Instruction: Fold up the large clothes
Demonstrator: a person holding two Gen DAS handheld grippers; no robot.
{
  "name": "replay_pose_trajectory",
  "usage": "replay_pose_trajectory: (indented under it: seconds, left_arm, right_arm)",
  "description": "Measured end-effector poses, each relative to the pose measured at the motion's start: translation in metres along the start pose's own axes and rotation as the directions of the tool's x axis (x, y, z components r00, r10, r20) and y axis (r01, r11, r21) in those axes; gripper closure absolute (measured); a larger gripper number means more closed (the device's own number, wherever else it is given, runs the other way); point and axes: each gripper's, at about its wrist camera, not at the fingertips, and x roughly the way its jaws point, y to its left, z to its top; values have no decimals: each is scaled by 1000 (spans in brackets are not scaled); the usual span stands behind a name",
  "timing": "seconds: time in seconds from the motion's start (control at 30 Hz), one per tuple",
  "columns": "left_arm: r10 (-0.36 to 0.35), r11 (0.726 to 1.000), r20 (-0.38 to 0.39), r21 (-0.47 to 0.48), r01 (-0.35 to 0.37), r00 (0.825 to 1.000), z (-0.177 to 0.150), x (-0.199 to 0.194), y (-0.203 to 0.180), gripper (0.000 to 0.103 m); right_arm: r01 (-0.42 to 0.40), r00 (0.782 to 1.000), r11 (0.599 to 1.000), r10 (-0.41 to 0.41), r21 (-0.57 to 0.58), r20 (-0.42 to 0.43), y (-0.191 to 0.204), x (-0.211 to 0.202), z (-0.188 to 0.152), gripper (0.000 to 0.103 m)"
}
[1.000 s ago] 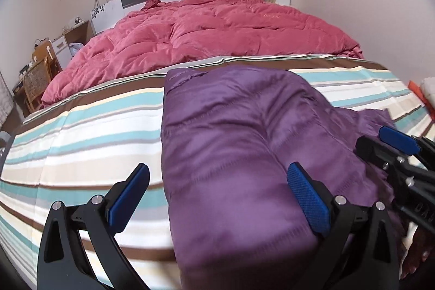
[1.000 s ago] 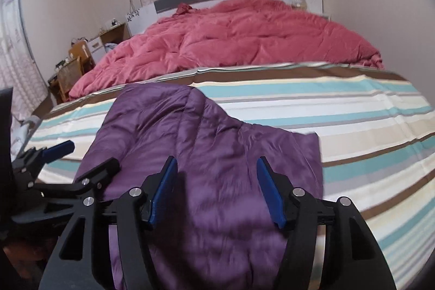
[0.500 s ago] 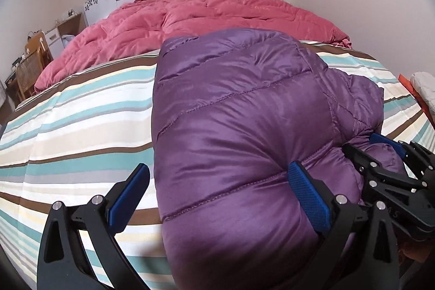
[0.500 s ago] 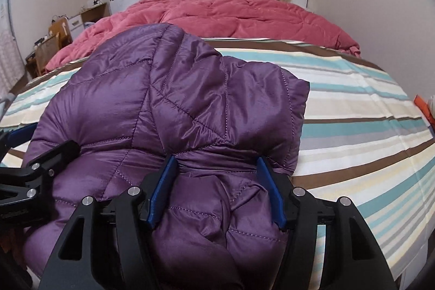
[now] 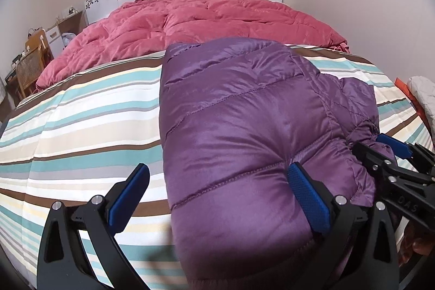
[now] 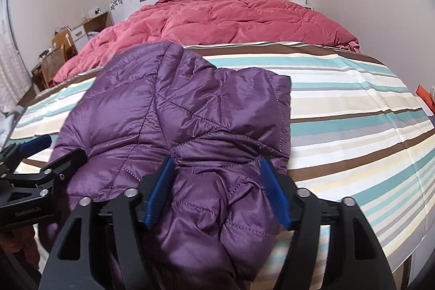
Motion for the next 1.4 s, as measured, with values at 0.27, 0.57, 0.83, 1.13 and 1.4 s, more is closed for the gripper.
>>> replay_pose_trajectory:
  seconds: [0.27, 0.57, 0.83, 1.13, 1.4]
  left_arm:
    - [-2, 1000, 1, -13, 2, 1000, 1, -12, 14, 2]
    - [-37, 999, -20, -21, 37, 999, 0, -12, 26, 2]
    - [-162, 986, -65, -41, 159, 985, 0, -3, 45, 2]
    - [-331, 942, -132, -104, 319, 934, -4, 15, 54, 2]
    - [-366, 931, -159, -68, 359, 917, -6, 18, 40, 3]
  right_arm:
    - [-40, 999, 995, 42, 92, -15, -21, -9, -1, 18]
    - [-149, 978, 966, 175, 209, -109, -42, 14, 3, 13]
    - [-239, 931, 928, 303, 286, -204, -55, 37, -1, 12]
    - [-326, 875, 858, 433, 397, -217, -60, 61, -5, 17]
    - [-424, 811, 761, 560, 491, -169, -60, 76, -9, 36]
